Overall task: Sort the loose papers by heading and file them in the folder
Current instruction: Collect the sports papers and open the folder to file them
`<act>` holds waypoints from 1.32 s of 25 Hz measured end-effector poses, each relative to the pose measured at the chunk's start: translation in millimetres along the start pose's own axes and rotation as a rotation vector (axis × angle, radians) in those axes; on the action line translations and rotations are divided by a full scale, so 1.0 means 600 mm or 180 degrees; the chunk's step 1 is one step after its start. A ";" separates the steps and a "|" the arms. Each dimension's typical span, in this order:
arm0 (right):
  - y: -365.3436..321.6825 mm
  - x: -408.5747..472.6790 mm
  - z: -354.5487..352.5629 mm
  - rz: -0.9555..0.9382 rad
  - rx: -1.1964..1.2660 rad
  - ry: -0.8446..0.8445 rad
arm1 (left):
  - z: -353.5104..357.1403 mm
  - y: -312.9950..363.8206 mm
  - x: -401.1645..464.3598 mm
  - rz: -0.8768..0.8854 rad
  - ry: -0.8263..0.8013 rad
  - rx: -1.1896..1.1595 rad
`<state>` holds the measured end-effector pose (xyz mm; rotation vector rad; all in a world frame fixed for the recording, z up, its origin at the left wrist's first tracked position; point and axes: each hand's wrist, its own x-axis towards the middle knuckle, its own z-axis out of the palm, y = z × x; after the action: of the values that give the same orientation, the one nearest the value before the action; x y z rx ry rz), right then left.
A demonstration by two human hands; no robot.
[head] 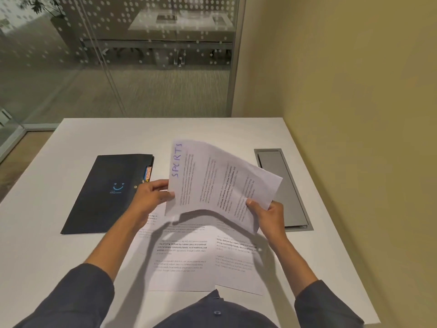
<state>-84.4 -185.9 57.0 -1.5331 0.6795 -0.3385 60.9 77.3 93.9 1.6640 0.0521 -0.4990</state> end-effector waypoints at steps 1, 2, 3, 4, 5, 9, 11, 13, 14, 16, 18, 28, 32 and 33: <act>0.004 0.000 0.002 0.0008 0.0009 0.0010 | 0.007 -0.008 0.000 -0.0019 -0.0027 0.0130; 0.009 0.001 0.005 0.0021 0.0027 0.0030 | 0.016 -0.016 0.000 -0.0065 0.0011 0.0216; 0.016 0.001 0.009 0.0044 0.0028 0.0064 | 0.025 -0.027 0.001 -0.0121 0.0082 0.0275; 0.024 -0.001 0.014 0.0067 0.0011 0.0098 | 0.035 -0.039 -0.001 -0.0180 0.0131 0.0328; 0.032 -0.003 0.018 0.0108 0.0000 0.0129 | 0.045 -0.051 -0.005 -0.0219 0.0149 0.0366; 0.059 -0.007 0.024 0.0417 0.0154 0.0215 | 0.069 -0.095 -0.012 -0.0227 0.0337 0.0379; 0.060 -0.006 0.023 0.0440 0.0236 0.0154 | 0.073 -0.104 -0.016 -0.0158 0.0496 0.0155; 0.060 -0.005 0.019 0.0415 0.0166 -0.0012 | 0.076 -0.112 -0.021 -0.0127 0.0564 0.0205; 0.063 -0.005 0.016 0.0412 0.0072 -0.0088 | 0.079 -0.117 -0.024 -0.0123 0.0563 0.0293; 0.074 -0.001 0.009 0.0431 -0.0075 -0.0173 | 0.082 -0.125 -0.034 -0.0127 0.0542 0.0242; 0.078 0.003 0.003 0.0468 -0.0135 -0.0104 | 0.079 -0.130 -0.036 -0.0032 0.0535 0.0105; 0.068 -0.011 -0.012 0.0263 -0.0215 -0.0146 | 0.067 -0.128 -0.038 -0.0084 0.0563 0.0270; 0.008 0.003 -0.041 -0.0449 -0.0466 -0.0043 | 0.049 -0.092 -0.029 0.0444 0.0372 0.0581; -0.009 0.011 -0.049 -0.0617 -0.0692 -0.0048 | 0.045 -0.082 -0.027 0.0642 0.0286 0.0701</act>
<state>-95.7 -213.6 63.6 -1.8130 0.5707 -0.4084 22.8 63.5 51.9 1.8834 -0.1078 -0.2844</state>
